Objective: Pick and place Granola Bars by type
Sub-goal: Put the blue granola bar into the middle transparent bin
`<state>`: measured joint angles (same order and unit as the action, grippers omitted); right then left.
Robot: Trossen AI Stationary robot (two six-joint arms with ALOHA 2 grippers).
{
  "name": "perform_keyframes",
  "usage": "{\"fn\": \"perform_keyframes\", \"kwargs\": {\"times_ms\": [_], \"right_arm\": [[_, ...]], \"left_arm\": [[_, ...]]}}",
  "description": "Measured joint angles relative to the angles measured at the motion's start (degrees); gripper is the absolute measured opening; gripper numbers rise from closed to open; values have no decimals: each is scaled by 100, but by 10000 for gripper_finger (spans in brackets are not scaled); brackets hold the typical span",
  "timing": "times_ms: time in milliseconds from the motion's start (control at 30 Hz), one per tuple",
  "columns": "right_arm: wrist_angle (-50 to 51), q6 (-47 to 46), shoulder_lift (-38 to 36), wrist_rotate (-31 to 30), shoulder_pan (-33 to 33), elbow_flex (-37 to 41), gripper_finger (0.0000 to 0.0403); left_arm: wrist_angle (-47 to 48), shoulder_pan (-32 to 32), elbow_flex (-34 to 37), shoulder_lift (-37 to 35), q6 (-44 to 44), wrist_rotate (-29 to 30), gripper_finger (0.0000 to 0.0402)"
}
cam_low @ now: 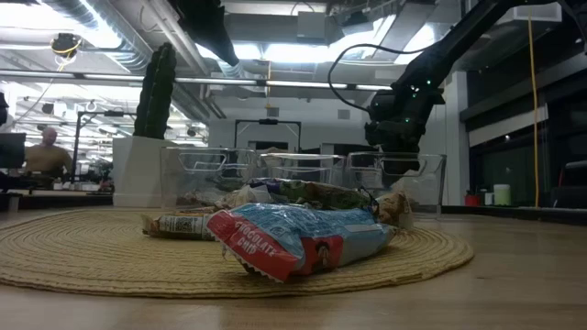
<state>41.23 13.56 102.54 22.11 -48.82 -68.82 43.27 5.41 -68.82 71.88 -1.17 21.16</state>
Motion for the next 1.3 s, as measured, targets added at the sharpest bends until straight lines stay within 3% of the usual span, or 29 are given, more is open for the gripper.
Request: {"fn": "perform_keyframes", "kwargs": {"times_ms": [500, 633, 767, 967, 1033, 1200, 1300], "right_arm": [[-9, 204, -23, -5, 443, 0, 67], [7, 223, -282, -319, 586, 0, 66], [149, 264, -910, -765, 740, 0, 66], [485, 199, -2222, -804, 1370, 0, 66], [594, 357, -2656, -615, 1699, 0, 66], [857, 785, -3475, 529, 2495, -2, 66], [866, 796, -3702, 590, 3063, -2, 66]], "left_arm": [[0, 0, 0, 0, -2, 1, 88], [0, 0, 0, 0, -2, 0, 88], [27, 0, 0, 0, -4, -1, 88], [46, 0, 0, 0, -184, -10, 88], [46, 0, 0, 0, -256, -12, 88], [38, 0, 0, 0, -316, -12, 88], [28, 0, 0, 0, -405, -19, 88]]}}
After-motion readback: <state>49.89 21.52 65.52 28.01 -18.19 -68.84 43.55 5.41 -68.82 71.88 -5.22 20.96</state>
